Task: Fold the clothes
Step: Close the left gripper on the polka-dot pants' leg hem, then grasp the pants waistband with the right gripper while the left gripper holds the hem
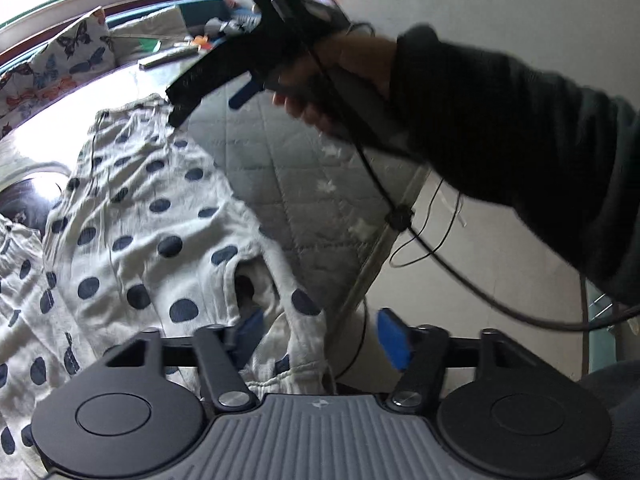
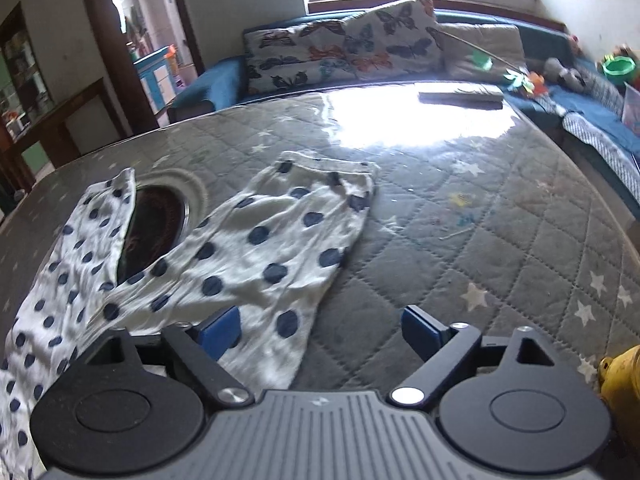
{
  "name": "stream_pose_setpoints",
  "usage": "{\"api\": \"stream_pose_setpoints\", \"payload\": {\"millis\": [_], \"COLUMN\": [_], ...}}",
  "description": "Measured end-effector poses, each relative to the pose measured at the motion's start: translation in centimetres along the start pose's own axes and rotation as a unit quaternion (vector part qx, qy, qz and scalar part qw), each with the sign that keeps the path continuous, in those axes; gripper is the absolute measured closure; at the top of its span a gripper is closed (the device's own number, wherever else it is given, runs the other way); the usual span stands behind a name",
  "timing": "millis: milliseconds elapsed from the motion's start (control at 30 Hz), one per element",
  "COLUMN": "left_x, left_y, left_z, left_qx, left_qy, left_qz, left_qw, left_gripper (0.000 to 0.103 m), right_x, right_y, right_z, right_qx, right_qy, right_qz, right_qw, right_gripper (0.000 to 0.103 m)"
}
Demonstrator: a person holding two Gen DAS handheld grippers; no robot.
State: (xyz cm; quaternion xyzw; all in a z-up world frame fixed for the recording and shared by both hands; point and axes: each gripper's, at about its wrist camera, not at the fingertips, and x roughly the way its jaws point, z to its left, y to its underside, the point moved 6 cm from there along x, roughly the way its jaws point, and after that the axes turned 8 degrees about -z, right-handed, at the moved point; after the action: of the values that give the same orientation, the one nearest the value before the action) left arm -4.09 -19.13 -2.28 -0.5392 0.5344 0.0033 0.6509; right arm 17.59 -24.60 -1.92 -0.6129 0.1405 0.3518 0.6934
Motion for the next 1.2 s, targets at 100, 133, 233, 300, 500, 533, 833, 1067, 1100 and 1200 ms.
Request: {"api": "stream_pose_setpoints", "payload": {"millis": [100,133,233,300,500,533,833,1067,1100,1200], "left_x": [0.6,0.7,1.0,1.2,1.2,1.2,0.9,0.4,0.2,-0.1], "left_y": [0.3,0.3,0.6,0.7,0.6,0.6,0.3,0.1,0.0,0.0], "left_z": [0.4,0.5,0.2,0.3,0.6,0.7,1.2,1.7,1.7,1.9], "left_qx": [-0.009,-0.006,0.000,-0.002,-0.018,-0.020,-0.036,-0.042,-0.043,-0.046], "left_qy": [-0.004,-0.008,-0.009,-0.011,-0.005,-0.003,0.013,0.021,0.023,0.027], "left_qz": [0.014,0.016,0.022,0.026,0.028,0.027,0.018,0.004,0.001,-0.006], "left_qw": [0.9999,0.9998,0.9997,0.9996,0.9994,0.9994,0.9991,0.9989,0.9988,0.9986], "left_gripper": [0.054,0.061,0.077,0.080,0.086,0.086,0.086,0.087,0.087,0.090], "right_x": [0.8,1.1,1.9,2.4,4.3,4.7,8.2,11.0,11.3,11.9], "right_y": [-0.3,-0.4,-0.8,-1.1,-2.5,-2.8,-5.3,-6.9,-7.1,-7.3], "right_z": [-0.6,-0.6,-0.7,-1.0,-1.9,-2.1,-3.8,-3.4,-3.2,-2.8], "right_qx": [0.012,0.014,0.022,0.032,0.061,0.068,0.101,0.089,0.086,0.079], "right_qy": [-0.002,-0.003,-0.009,-0.016,-0.018,-0.017,0.008,0.024,0.026,0.031], "right_qz": [0.003,0.003,0.006,0.006,0.007,0.007,-0.004,-0.007,-0.006,0.002], "right_qw": [1.000,1.000,1.000,0.999,0.998,0.998,0.995,0.996,0.996,0.996], "right_gripper": [0.020,0.021,0.026,0.031,0.047,0.049,0.052,0.067,0.074,0.097]}}
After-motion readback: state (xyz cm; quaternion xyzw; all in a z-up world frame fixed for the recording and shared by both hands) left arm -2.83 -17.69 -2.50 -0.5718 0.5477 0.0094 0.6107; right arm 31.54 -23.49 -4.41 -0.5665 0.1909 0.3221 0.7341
